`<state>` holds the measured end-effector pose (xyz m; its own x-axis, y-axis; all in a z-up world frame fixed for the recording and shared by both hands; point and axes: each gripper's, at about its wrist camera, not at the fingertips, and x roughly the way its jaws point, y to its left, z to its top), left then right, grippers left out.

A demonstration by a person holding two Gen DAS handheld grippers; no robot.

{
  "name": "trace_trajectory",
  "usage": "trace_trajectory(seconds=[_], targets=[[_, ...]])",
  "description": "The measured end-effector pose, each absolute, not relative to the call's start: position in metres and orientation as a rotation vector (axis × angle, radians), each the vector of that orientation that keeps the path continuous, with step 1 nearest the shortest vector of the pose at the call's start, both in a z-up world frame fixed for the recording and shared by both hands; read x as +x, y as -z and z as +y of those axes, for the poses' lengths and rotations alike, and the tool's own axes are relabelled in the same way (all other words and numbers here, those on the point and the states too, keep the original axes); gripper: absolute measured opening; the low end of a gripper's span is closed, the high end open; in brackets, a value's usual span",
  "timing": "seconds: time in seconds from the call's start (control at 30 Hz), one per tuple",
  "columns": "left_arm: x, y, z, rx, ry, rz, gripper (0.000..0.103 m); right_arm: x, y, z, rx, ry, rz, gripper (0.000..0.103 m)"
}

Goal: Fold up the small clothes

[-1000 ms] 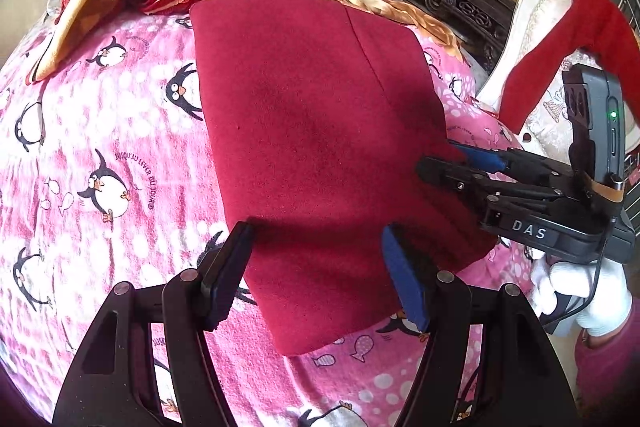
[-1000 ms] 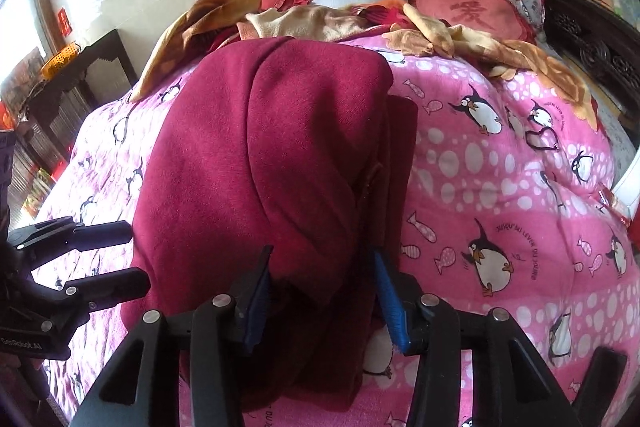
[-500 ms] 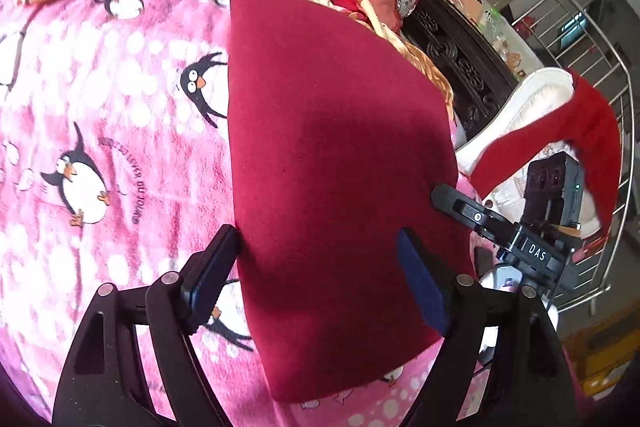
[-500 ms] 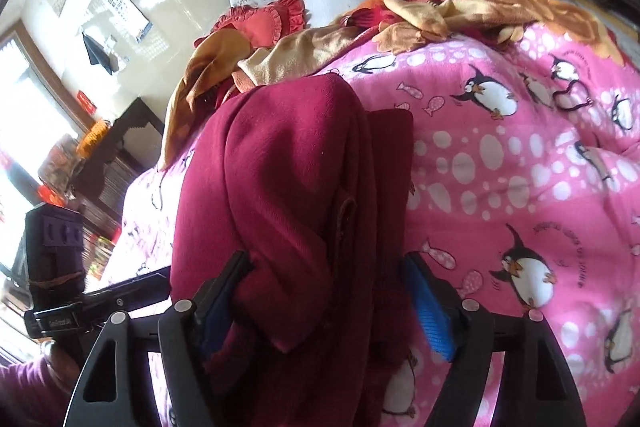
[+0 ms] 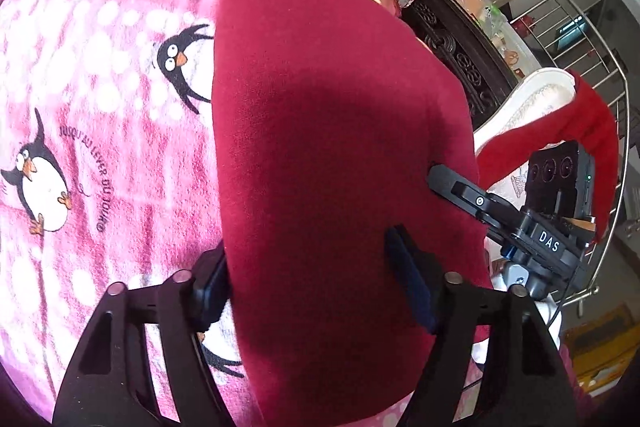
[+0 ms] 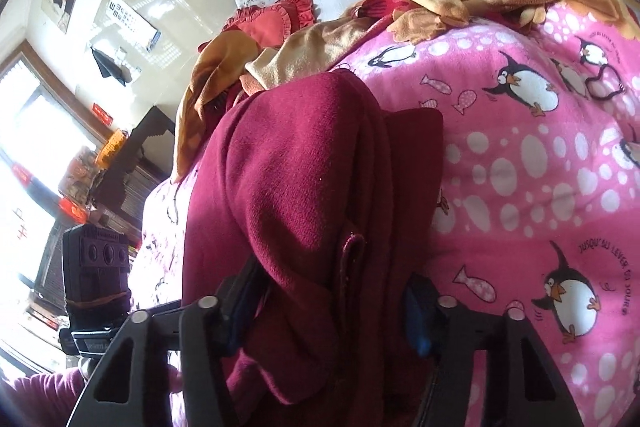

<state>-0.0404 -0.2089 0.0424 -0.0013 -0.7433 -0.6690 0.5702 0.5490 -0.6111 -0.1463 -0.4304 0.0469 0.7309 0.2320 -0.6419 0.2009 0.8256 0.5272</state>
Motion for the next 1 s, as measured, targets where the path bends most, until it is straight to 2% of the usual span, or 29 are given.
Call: trace_trajectory(seconds=[0.03, 0.13, 0.43, 0.6, 0.67, 0.8, 1.0], targets=[[-0.039, -0.044, -0.207, -0.188, 1.051, 1.180, 0.057, -0.149, -0.050, -0.430, 0.618, -0.016, 0.758, 0.049], [-0.041, -0.056, -0.195, -0.197, 1.078, 1.189, 0.053, -0.155, -0.063, -0.421, 0.619, -0.024, 0.742, 0.046], [-0.066, -0.095, -0.107, -0.085, 1.007, 1.215, 0.053, -0.176, -0.085, -0.351, 0.666, -0.150, 0.769, 0.045], [-0.077, -0.075, -0.071, -0.024, 0.903, 1.242, 0.053, -0.167, -0.061, -0.301, 0.638, -0.189, 0.836, 0.046], [-0.080, -0.060, -0.061, -0.025, 0.875, 1.254, 0.053, -0.163, -0.048, -0.288, 0.620, -0.176, 0.873, 0.050], [-0.086, -0.060, -0.051, -0.046, 0.862, 1.229, 0.060, -0.164, -0.033, -0.291, 0.633, -0.141, 0.901, 0.054], [-0.093, -0.074, -0.041, 0.055, 0.805, 1.166, 0.060, -0.177, -0.081, -0.284, 0.451, -0.087, 0.862, 0.054]])
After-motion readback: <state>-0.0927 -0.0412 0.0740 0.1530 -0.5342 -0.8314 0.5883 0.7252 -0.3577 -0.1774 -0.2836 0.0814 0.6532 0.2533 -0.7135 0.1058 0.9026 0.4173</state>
